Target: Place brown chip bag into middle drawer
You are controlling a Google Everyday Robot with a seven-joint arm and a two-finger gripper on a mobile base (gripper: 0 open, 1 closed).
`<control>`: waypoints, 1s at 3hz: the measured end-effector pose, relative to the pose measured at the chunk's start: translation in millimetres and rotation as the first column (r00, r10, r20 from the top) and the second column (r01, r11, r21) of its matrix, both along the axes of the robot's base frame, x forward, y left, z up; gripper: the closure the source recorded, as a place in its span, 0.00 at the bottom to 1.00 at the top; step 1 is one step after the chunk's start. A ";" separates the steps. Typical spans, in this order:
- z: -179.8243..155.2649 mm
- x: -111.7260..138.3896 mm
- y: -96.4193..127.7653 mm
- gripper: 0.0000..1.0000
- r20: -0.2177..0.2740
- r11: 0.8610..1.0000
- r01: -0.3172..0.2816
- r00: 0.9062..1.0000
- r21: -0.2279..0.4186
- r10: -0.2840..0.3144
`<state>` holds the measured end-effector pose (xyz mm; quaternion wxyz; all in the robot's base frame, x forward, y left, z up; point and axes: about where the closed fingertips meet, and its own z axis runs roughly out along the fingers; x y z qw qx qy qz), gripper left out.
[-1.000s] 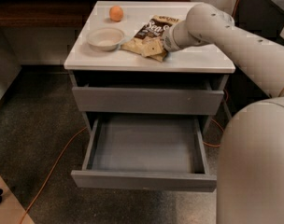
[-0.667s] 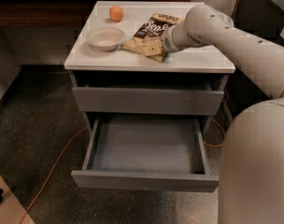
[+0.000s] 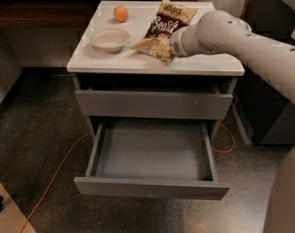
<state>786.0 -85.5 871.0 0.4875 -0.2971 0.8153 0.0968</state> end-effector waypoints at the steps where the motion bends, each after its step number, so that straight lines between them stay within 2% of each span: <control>1: 21.6 -34.6 6.3 1.00 0.090 1.000 -0.009 0.996 -0.021 0.011; 2: 35.7 -85.5 17.3 1.00 0.148 0.997 -0.042 0.988 -0.066 0.052; 3: 38.3 -137.2 23.9 1.00 0.157 0.992 -0.075 0.984 -0.099 0.090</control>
Offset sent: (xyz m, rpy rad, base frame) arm -0.1526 0.0278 0.0504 -0.1187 -0.2191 0.0927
